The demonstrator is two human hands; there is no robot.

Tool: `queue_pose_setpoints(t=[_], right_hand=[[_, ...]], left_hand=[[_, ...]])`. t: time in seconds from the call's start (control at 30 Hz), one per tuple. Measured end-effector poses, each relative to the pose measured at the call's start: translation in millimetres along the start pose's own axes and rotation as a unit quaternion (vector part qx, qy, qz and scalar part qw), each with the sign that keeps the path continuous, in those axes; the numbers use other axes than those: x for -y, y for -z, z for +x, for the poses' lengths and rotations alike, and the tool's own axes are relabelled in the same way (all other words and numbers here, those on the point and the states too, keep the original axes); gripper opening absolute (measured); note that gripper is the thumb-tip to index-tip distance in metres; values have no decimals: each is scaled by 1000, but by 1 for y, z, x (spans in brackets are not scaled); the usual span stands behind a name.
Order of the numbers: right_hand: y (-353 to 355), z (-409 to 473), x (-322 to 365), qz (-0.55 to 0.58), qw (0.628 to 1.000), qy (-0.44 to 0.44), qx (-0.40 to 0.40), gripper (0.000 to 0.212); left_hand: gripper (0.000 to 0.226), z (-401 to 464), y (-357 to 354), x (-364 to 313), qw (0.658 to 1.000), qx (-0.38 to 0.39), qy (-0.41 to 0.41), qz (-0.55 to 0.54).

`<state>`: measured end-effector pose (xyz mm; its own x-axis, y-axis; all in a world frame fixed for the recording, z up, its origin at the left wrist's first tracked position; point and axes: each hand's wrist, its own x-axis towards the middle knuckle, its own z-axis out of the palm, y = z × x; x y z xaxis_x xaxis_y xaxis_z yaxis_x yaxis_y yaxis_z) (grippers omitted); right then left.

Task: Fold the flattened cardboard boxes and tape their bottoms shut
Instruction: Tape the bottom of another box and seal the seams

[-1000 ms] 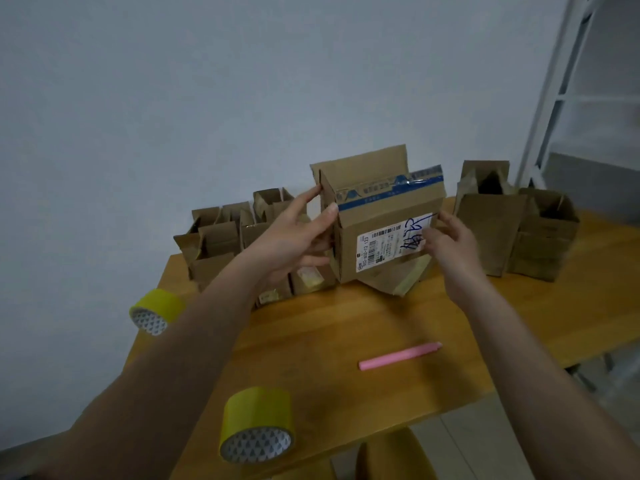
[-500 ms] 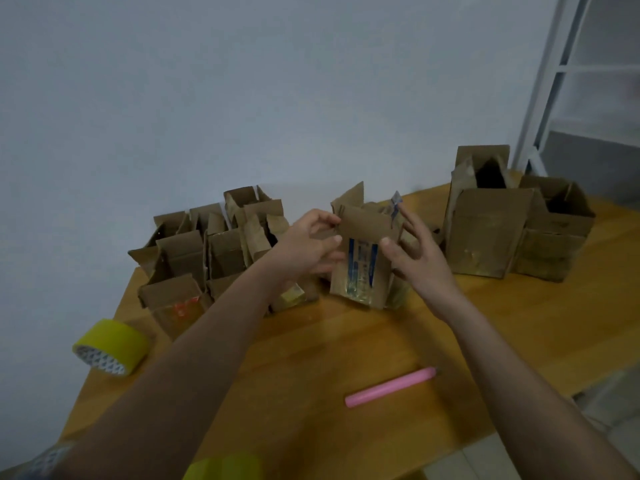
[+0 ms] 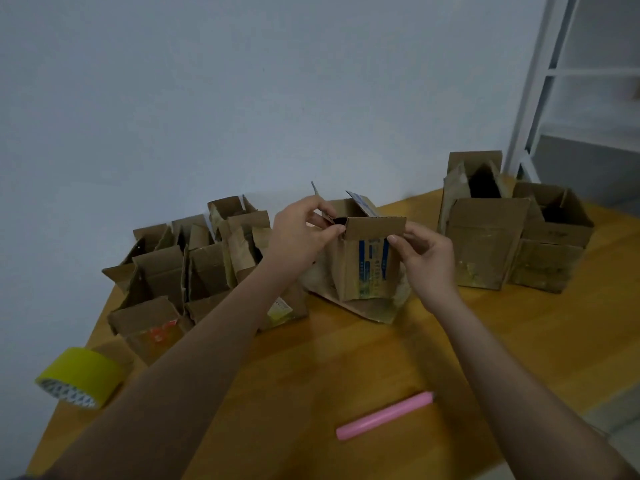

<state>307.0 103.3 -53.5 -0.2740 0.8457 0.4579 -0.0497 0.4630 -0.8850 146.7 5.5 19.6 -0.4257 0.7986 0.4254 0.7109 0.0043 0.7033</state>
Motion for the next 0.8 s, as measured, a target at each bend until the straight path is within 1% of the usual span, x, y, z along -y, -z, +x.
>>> queue_pose_setpoints(t=[0.13, 0.23, 0.3, 0.37, 0.4, 0.47, 0.5, 0.57, 0.6, 0.63, 0.7, 0.8], right_hand=[[-29, 27, -5, 12, 1000, 29, -4, 18], [-57, 49, -9, -3, 999, 30, 25, 25], [-71, 58, -15, -51, 996, 11, 66, 30], [-78, 59, -24, -113, 989, -13, 96, 37], [-77, 56, -28, -149, 984, -26, 99, 39], [-71, 50, -37, -223, 969, -73, 82, 42], [-65, 46, -40, -268, 954, -110, 70, 44], [-51, 35, -43, -358, 910, -200, 62, 51], [-44, 28, -43, -387, 889, -237, 63, 54], [-39, 22, -43, -399, 876, -264, 64, 58], [-31, 11, -43, -385, 871, -299, 63, 66], [-25, -1, -39, -285, 893, -344, 60, 79]], left_hand=[[12, 16, 4, 11, 997, -68, -12, 43], [9, 32, 9, 29, 988, -90, -1, 122], [5, 43, 10, 46, 974, -63, 10, 217], [11, 50, 10, 61, 955, -18, 23, 295], [14, 52, 10, 65, 950, 2, 26, 311], [19, 53, 6, 67, 948, 16, 17, 317], [24, 52, 4, 65, 949, 15, 11, 315], [32, 47, -1, 59, 945, -2, -3, 328], [33, 43, -3, 56, 940, -16, -17, 341], [31, 41, -5, 53, 936, -28, -38, 348], [25, 37, -11, 47, 937, -24, -84, 338], [19, 31, -18, 39, 948, 48, -95, 301]])
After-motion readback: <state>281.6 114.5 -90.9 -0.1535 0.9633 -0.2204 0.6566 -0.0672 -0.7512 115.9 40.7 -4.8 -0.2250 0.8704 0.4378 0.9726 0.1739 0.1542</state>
